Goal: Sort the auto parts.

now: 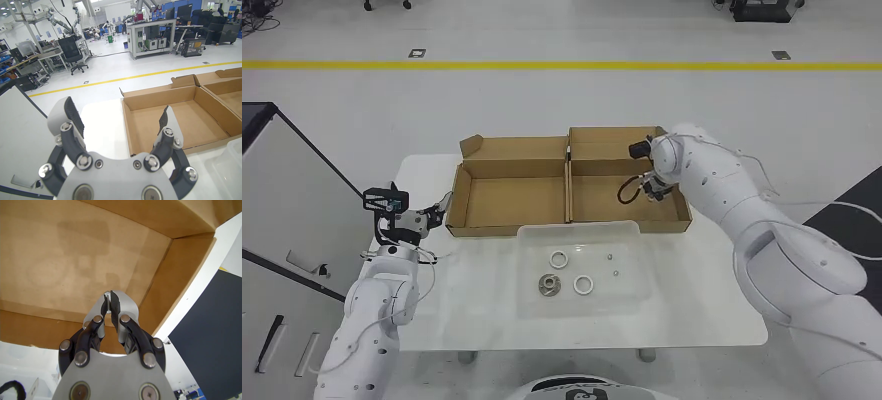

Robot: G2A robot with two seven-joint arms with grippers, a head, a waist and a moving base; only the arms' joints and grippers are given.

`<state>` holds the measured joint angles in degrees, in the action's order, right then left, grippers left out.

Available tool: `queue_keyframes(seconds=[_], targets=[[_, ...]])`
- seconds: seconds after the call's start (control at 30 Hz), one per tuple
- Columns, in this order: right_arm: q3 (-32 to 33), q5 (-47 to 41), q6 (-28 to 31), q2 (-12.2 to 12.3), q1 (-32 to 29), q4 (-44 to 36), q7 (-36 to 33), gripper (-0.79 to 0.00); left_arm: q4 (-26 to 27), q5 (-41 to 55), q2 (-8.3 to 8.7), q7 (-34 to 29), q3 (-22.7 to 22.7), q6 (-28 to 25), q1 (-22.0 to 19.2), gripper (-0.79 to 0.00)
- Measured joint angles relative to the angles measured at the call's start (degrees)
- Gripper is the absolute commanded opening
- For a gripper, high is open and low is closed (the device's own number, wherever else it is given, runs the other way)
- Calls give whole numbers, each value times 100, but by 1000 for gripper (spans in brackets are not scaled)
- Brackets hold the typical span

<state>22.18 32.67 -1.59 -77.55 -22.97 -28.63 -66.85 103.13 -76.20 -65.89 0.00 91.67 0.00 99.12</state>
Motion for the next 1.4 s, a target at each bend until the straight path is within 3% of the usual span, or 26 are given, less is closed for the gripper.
queue_keyframes(seconds=[0.17, 0.33, 0.4, 0.57, 0.63, 0.83, 1.03, 1.23, 1.4], targets=[[-29, 46, 51, -171, 6, 327, 88, -785, 0, 0, 0, 0, 0, 0, 0, 0], [-25, 56, 113, -301, 18, 588, 124, -662, 0, 0, 0, 0, 0, 0, 0, 0], [-20, 64, 160, -351, 29, 682, 132, -650, 0, 0, 0, 0, 0, 0, 0, 0], [-8, 108, 234, -457, 75, 868, 150, -434, 0, 0, 0, 0, 0, 0, 0, 0], [0, 125, 267, -487, 101, 922, 166, -406, 0, 0, 0, 0, 0, 0, 0, 0], [47, 216, 435, -541, 277, 1048, 264, -219, 0, 0, 0, 0, 0, 0, 0, 0], [151, 247, 1109, -504, 535, 866, 347, -28, 0, 0, 0, 0, 0, 0, 0, 0], [380, 103, 1952, -336, 732, 379, 224, 0, 0, 0, 0, 0, 0, 0, 0, 0], [635, 8, 2394, -64, 639, -521, -128, 0, 0, 0, 0, 0, 0, 0, 0, 0]])
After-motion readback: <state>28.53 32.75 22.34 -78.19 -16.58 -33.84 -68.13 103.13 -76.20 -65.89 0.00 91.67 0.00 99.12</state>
